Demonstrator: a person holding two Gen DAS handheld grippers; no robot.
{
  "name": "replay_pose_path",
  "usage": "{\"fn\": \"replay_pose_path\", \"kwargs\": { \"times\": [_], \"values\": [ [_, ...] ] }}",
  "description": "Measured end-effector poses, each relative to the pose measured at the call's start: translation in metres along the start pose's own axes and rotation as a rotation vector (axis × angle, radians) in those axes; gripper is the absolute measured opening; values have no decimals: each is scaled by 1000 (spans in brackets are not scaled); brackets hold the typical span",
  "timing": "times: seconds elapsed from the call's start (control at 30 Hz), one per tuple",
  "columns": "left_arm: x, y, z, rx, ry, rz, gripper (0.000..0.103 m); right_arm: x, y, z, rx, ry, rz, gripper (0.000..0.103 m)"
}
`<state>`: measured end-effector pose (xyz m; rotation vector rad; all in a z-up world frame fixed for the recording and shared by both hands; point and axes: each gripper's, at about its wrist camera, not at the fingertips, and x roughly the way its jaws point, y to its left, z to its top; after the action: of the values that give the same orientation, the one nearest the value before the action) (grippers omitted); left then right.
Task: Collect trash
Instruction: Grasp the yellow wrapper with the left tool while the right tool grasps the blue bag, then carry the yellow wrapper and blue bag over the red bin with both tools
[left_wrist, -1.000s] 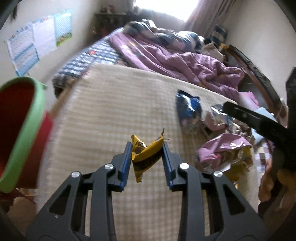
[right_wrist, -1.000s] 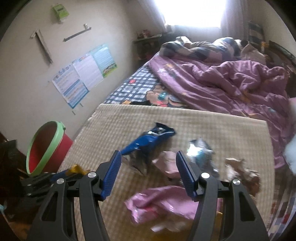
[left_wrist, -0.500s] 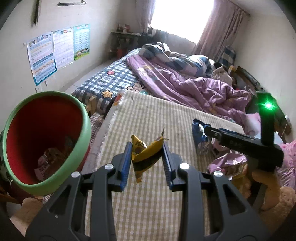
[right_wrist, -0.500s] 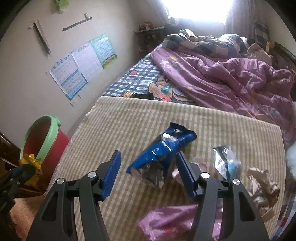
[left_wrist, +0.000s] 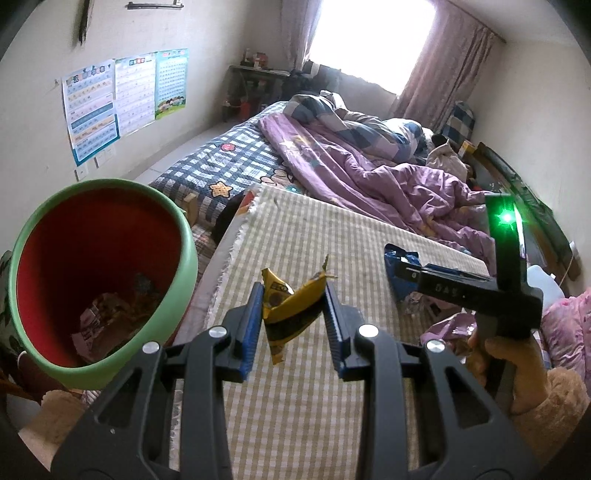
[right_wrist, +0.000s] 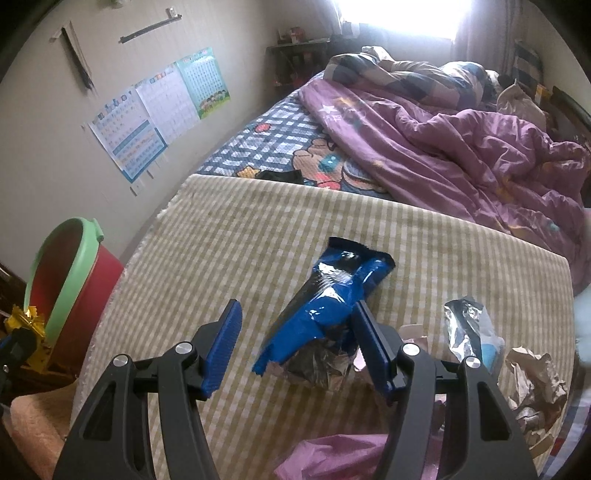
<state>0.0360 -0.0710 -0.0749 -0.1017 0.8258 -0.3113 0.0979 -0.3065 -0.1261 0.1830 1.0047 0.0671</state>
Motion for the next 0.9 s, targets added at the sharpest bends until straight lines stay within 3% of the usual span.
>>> {"fn": "replay_pose_path", "kwargs": {
  "times": [0.53,0.57,0.67,0.7,0.73,0.9],
  "values": [
    [-8,31,-2,-51,-19,102,31,14,13,2,-58,29,-6,57],
    [-9,32,-1,-51,-21,105,31,15,12,1,-56,31,-8,55],
    [-15,31,1,-42,-39,115,31,15,12,-2,-59,36,-17,35],
    [-17,32,3,-41,-44,117,31,15,12,-3,-59,37,-15,19],
    [-21,31,5,-39,-52,121,31,13,12,-5,-53,38,-3,13],
    [-49,27,19,-11,-124,163,31,-15,23,-11,-48,-25,65,12]
  ]
}}
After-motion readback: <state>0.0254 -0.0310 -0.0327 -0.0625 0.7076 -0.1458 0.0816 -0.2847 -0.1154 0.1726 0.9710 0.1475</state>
